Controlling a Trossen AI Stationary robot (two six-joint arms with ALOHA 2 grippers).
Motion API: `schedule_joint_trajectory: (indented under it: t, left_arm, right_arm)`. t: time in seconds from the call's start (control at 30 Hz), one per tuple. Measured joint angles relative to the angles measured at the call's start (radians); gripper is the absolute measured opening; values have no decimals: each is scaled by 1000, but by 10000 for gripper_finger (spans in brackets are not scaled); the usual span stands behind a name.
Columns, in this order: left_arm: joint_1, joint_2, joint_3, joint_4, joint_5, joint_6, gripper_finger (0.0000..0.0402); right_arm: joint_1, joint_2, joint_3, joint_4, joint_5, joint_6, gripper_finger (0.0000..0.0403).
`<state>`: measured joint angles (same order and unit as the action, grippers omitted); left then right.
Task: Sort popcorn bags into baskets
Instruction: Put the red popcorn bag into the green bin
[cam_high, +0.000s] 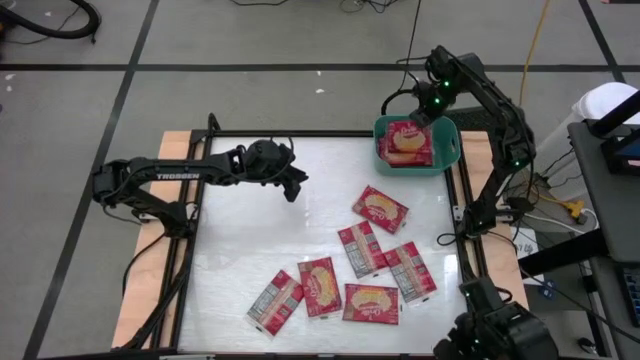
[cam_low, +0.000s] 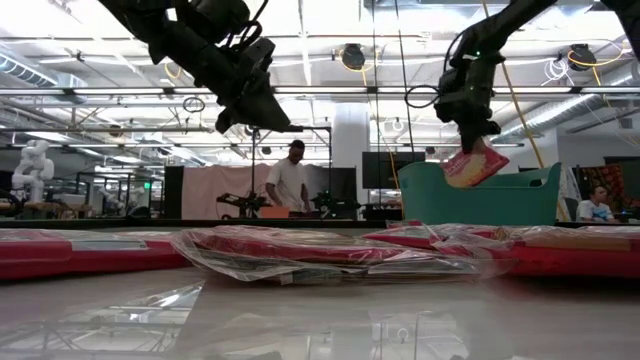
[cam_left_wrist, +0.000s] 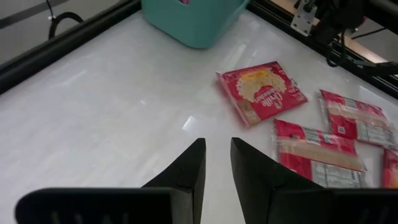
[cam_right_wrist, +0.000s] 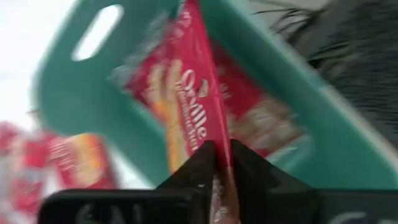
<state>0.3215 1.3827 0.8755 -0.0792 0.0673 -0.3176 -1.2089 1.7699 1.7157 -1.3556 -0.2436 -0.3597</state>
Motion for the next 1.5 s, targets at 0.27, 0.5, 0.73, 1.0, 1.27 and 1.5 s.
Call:
schedule_joint_trajectory:
  t: [0.27,0.5,0.73,1.0,1.27,1.5]
  left_arm:
    - [19,0,0,-2,0,0,79]
    - [19,0,0,-8,2,-10,79]
    - [19,0,0,-9,2,-8,79]
    - [19,0,0,-115,2,-10,79]
    - [18,12,-1,-338,16,-154,79]
    - [-27,11,-1,-464,123,-220,85]
  right_arm:
    - [34,0,0,129,103,-18,146]
    - [59,0,0,177,164,9,196]
    - [97,-5,0,146,-21,160,187]
    - [204,-86,0,139,-100,240,167]
    - [337,-203,-1,134,-100,255,165]
    - [431,-277,-44,169,-100,303,164]
